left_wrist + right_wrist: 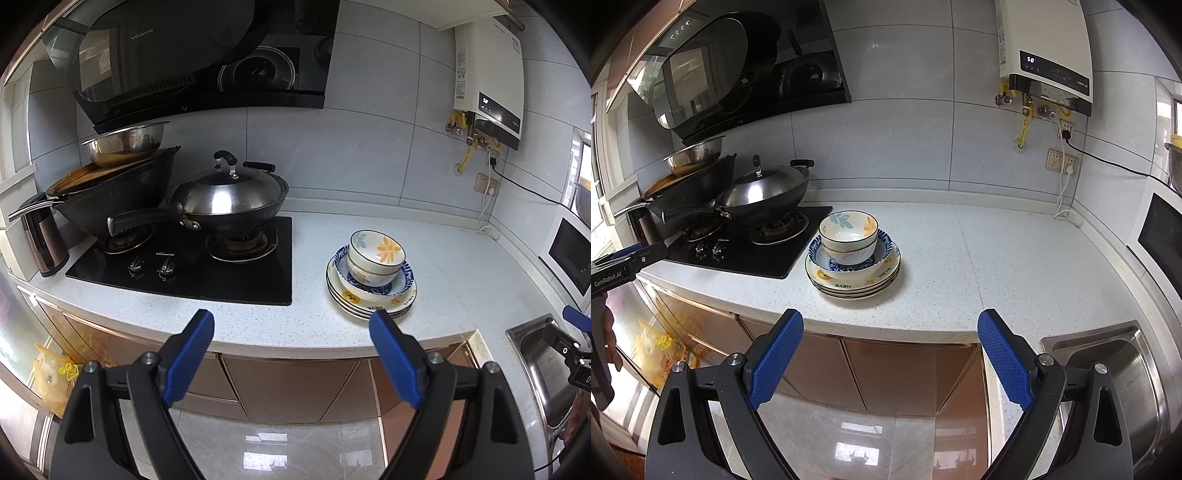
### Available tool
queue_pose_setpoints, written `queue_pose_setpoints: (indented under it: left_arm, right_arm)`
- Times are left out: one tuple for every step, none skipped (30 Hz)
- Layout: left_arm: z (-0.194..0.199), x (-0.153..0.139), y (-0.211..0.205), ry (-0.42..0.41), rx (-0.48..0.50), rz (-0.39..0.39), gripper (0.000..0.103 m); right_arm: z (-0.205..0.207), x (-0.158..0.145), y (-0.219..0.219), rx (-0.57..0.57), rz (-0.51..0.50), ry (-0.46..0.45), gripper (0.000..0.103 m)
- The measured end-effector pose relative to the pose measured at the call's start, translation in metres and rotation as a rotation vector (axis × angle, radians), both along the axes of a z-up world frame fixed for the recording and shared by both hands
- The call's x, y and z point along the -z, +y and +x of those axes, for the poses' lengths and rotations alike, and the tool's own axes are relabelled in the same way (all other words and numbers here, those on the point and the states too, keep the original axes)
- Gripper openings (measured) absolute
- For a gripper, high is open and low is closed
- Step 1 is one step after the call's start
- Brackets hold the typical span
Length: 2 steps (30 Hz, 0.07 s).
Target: Organize plates and bowls
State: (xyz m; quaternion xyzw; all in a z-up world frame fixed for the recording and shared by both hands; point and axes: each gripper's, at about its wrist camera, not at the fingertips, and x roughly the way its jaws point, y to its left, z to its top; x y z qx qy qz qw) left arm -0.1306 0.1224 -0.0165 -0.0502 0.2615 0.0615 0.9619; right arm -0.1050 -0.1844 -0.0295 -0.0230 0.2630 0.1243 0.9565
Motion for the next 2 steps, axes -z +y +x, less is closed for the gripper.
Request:
queue_pose_setpoints:
  left_arm:
    - [-0.0003, -0.0001, -0.0008, 0.002, 0.002, 0.000, 0.086]
    - [-0.0010, -0.0001, -0.0014, 0.002, 0.004, -0.001, 0.086]
  right_arm:
    - [-0.0002, 0.0000, -0.0001, 0.000, 0.000, 0.000, 0.093]
    - [-0.0001, 0.0000, -0.0002, 0.000, -0.001, -0.001, 0.093]
